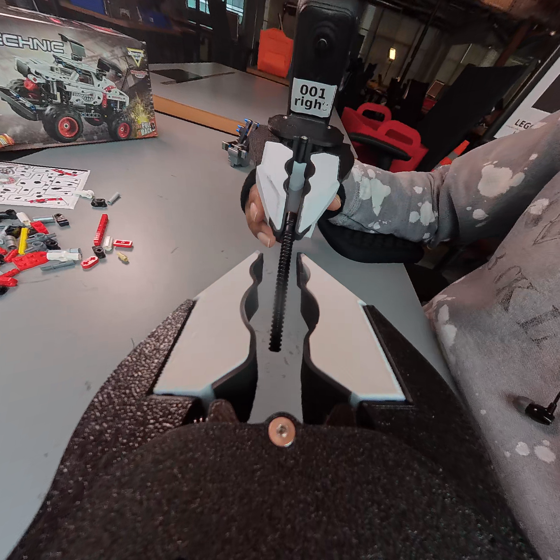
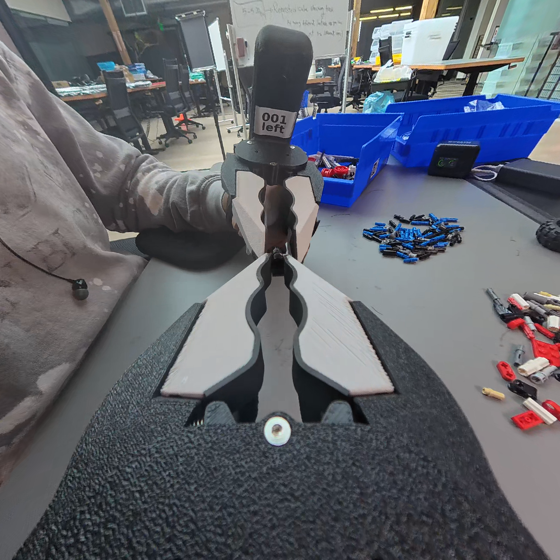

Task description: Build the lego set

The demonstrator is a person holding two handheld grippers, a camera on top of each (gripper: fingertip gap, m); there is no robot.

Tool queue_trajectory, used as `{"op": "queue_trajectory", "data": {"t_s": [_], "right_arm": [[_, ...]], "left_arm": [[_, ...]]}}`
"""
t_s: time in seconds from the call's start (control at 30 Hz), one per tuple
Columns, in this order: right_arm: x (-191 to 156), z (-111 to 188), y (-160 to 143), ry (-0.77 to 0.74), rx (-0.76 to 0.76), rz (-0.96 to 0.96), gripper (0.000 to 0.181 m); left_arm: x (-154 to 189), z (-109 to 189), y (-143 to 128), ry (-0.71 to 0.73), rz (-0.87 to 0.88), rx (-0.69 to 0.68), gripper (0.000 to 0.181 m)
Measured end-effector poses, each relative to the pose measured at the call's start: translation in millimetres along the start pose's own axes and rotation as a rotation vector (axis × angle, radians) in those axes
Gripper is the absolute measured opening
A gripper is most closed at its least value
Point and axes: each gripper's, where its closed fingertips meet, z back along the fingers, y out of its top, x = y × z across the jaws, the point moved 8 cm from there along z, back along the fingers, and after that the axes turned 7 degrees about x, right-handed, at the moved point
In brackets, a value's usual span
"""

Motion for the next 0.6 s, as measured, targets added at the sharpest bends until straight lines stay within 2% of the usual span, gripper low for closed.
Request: {"op": "queue_trajectory", "data": {"t_s": [0.13, 0.23, 0.6], "right_arm": [[3.9, 6.5, 7.0, -0.021, 0.044, -0.018, 0.007], [6.1, 6.9, 6.8, -0.046, 0.045, -0.014, 0.007], [2.7, 4.4, 14.3, -0.038, 0.102, -0.033, 0.007]], "left_arm": [[-4.2, 6.4, 5.5, 0.026, 0.013, 0.08, 0.021], [-4.5, 8.7, 6.8, 0.041, -0.015, 0.1, 0.008], [-2.4, 2.2, -1.2, 0.052, -0.05, 0.03, 0.013]]}}
